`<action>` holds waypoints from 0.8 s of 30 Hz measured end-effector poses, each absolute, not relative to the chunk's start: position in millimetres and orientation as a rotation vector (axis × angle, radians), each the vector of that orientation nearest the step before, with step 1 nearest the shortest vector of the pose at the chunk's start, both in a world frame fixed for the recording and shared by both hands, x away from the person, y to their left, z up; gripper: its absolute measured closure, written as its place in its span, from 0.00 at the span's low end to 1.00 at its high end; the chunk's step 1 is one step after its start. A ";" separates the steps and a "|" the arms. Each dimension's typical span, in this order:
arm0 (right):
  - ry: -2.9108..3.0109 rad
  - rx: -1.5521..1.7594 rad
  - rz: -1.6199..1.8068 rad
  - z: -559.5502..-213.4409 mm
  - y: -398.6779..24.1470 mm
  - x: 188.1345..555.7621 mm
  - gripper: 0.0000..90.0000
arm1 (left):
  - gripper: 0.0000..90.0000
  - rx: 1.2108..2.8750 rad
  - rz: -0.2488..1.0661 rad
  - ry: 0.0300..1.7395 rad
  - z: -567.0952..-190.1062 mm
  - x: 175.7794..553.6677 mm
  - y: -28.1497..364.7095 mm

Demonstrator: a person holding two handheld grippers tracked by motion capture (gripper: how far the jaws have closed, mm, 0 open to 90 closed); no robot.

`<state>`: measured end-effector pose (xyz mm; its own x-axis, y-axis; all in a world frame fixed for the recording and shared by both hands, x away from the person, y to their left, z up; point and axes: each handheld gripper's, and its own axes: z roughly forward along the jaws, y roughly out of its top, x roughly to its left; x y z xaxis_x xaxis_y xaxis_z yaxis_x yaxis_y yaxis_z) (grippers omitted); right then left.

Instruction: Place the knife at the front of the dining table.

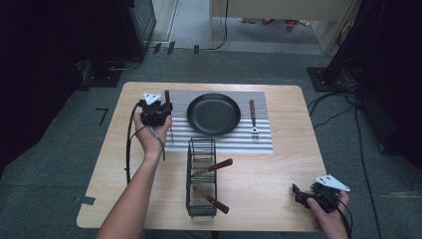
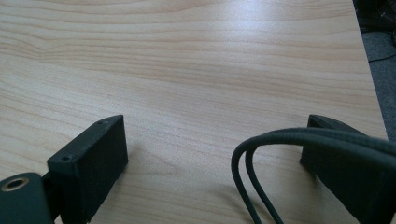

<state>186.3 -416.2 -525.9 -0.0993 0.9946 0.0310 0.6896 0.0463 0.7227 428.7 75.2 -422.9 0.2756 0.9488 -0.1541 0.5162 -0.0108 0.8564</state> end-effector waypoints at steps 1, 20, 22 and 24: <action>1.842 1.689 0.818 -525.9 -416.3 186.2 0.07 | 0.91 1.652 0.605 1.373 -426.8 435.3 74.5; 1.843 1.690 0.828 -525.9 -417.0 186.1 0.07 | 0.90 1.614 0.369 1.644 -499.6 522.6 75.9; 1.843 1.691 0.824 -525.8 -416.7 186.1 0.07 | 0.90 1.616 0.362 1.656 -502.5 525.4 74.6; 1.844 1.690 0.823 -525.8 -416.7 186.0 0.07 | 0.89 1.632 0.360 1.666 -506.2 527.5 72.4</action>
<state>186.0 -416.7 -525.8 -0.1020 0.9942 0.0350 0.6898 0.0453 0.7226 527.5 72.4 -506.2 0.1081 0.9421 -0.3175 0.7273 0.1428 0.6713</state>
